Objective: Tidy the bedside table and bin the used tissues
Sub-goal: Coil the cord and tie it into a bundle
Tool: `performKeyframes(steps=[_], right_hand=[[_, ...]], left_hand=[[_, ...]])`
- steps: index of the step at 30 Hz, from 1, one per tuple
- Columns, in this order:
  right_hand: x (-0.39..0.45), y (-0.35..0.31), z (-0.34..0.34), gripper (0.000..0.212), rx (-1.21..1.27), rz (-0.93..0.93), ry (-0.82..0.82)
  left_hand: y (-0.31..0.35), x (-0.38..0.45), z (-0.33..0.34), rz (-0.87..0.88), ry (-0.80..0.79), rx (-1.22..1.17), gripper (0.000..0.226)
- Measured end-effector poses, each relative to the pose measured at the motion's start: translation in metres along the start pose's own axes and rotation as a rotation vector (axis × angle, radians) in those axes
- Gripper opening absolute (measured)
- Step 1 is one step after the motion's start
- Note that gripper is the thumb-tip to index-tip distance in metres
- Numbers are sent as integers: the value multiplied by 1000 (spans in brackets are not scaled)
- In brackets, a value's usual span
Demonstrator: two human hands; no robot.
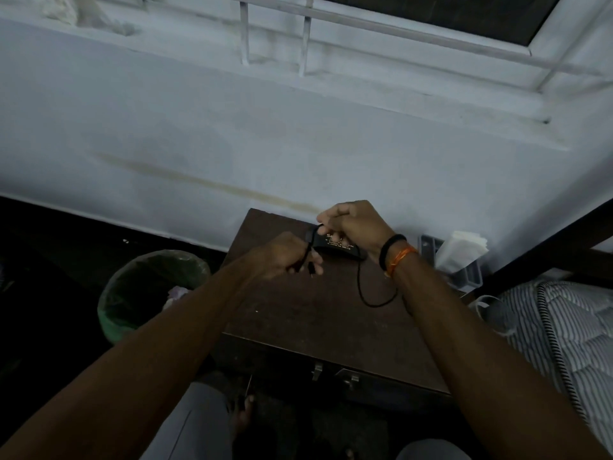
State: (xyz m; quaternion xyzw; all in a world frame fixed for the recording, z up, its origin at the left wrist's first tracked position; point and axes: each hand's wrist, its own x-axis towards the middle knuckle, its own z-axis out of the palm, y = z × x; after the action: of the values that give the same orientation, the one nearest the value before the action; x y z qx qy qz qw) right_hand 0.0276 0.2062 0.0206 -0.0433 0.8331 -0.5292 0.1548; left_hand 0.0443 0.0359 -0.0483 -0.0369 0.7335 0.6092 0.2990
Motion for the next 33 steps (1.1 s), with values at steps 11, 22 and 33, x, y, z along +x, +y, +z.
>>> performKeyframes(steps=[11, 22, 33], right_hand=[[-44, 42, 58, 27, 87, 1, -72], [-22, 63, 29, 30, -247, 158, -98], [13, -4, 31, 32, -69, 218, 115]], left_hand=[[18, -7, -19, 96, -2, -698, 30], [2, -21, -20, 100, -263, -693, 29], [-7, -21, -11, 15, -169, -304, 25]])
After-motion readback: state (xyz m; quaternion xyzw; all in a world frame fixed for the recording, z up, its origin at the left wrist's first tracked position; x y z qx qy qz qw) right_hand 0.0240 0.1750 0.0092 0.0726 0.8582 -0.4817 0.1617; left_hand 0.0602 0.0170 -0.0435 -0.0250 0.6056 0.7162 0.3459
